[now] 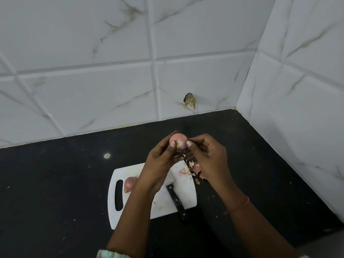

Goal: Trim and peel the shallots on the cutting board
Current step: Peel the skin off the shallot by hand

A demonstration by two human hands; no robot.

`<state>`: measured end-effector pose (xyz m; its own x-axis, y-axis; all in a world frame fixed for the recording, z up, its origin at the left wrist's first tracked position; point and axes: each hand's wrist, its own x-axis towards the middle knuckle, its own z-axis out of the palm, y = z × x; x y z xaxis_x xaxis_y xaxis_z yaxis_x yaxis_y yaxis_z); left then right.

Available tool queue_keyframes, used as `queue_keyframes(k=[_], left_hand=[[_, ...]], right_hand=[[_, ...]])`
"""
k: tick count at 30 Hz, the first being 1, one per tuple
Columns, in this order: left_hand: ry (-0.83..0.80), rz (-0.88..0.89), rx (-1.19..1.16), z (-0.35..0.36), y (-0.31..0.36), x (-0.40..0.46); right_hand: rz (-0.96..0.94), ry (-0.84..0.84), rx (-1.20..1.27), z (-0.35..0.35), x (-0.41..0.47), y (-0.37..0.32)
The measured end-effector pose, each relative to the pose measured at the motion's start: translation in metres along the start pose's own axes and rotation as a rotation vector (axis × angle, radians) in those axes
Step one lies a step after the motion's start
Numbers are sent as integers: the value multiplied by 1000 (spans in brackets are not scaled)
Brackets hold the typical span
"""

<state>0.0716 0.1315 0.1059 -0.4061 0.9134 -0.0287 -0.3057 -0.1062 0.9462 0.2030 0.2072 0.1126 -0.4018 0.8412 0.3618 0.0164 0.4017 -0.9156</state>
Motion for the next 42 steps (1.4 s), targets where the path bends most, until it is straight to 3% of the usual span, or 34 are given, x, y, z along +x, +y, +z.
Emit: queue_keyframes(k=[6,15,22,27,31,37,42], left_hand=[[40,15,-17,1,-1,1],[198,24,40,30,-15,2],[190,13,-123,40,-1,5],[164,-5,-173,42,1,7],[126,32,37,30,5,8],[-41,287,369,11,6,4],[-43,360,499,13,8,3]], right_hand=[[12,-99,11,-2,3,-2],[104,48,149,10,2,-4],[132,-6,211,4,1,-6],[124,-175,191,-4,4,-1],[157,-151,197,-7,3,-2],[230,-101,365,-6,6,-6],[273,-135,343,-5,8,-2]])
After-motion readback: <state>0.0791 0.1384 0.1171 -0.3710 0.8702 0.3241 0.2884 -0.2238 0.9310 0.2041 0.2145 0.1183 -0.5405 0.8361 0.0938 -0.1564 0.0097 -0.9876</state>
